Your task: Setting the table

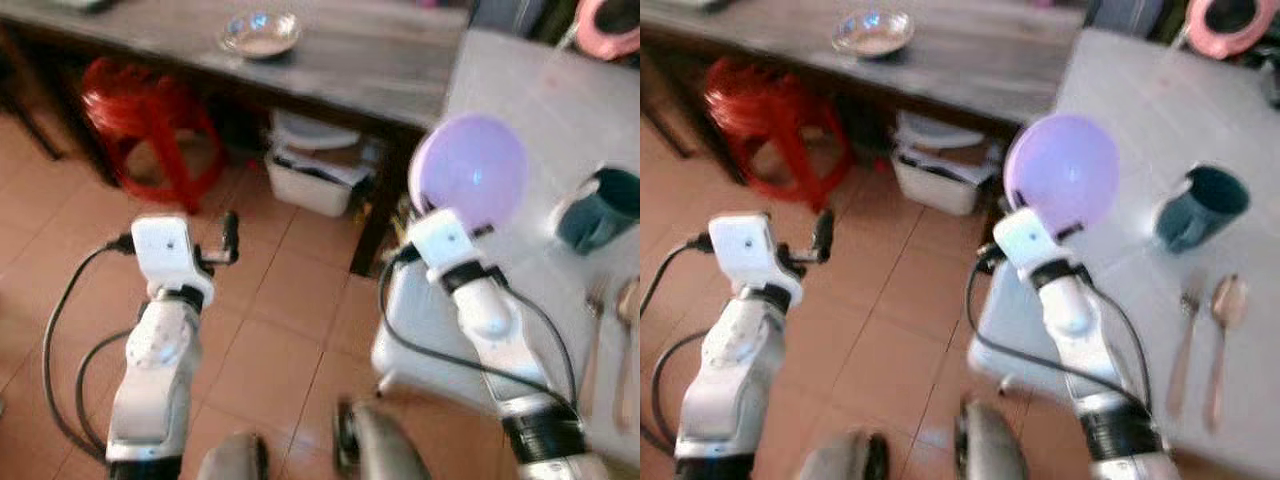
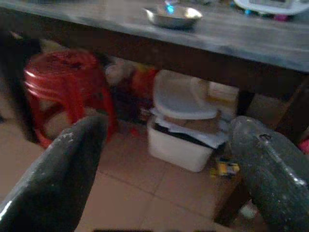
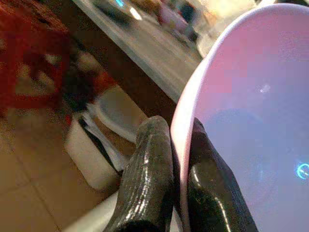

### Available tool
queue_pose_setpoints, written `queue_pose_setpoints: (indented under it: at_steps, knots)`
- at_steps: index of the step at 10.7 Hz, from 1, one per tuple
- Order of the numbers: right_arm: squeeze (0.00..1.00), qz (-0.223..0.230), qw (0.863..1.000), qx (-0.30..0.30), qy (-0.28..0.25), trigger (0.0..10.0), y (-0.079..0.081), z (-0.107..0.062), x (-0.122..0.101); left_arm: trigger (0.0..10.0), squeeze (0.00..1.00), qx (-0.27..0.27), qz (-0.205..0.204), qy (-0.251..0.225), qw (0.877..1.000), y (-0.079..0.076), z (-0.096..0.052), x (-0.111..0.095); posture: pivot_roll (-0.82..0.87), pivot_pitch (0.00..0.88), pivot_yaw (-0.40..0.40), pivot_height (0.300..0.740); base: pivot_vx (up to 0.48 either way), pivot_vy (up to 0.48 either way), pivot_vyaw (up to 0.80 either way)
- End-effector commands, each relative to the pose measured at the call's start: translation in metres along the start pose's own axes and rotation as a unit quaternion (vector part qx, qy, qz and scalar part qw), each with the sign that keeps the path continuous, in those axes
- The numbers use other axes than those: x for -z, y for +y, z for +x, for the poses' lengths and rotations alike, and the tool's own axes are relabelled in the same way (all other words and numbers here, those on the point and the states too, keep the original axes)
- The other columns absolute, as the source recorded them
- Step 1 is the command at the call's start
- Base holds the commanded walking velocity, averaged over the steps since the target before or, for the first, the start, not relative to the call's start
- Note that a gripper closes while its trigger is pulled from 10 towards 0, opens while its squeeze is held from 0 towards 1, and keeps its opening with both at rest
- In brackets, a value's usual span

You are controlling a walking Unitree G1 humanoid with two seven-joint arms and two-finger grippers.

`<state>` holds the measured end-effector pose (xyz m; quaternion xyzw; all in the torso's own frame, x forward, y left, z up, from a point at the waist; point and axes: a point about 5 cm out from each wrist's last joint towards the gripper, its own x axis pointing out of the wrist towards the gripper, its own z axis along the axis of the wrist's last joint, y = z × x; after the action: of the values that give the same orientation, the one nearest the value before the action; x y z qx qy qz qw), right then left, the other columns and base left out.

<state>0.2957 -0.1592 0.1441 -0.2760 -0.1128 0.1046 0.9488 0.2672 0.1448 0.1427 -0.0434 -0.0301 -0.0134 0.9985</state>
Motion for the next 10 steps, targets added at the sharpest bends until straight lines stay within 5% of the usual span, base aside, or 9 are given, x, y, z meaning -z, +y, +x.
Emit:
queue_pose_setpoints:
  at_steps: [1,3,6,10]
  knots:
    - [0.00,0.014,1.000,0.012,-0.015,10.0,0.0006,-0.0024,-0.0070,10.0,0.00,-0.002,0.010,-0.001,1.000,0.0050,-0.0009,-0.0007,-0.02,0.206,-0.016,0.740,0.000,0.472,0.00]
    - [0.00,0.021,1.000,0.018,-0.004,10.0,0.0055,-0.0055,-0.0079,10.0,0.00,0.001,0.018,-0.005,1.000,0.0048,0.0011,-0.0012,-0.03,0.207,-0.012,0.740,0.000,0.472,0.00]
    - [0.00,0.029,0.999,0.023,-0.005,10.0,0.0047,-0.0047,-0.0104,10.0,0.00,0.006,0.033,-0.016,0.999,0.0028,0.0021,-0.0033,-0.03,0.202,-0.010,0.740,0.000,0.456,-0.70]
    - [0.00,0.027,0.999,0.017,-0.011,10.0,0.0066,-0.0042,-0.0144,10.0,0.00,0.015,0.045,-0.023,0.999,-0.0023,0.0025,-0.0050,-0.03,0.209,-0.008,0.740,0.432,0.081,-0.10]
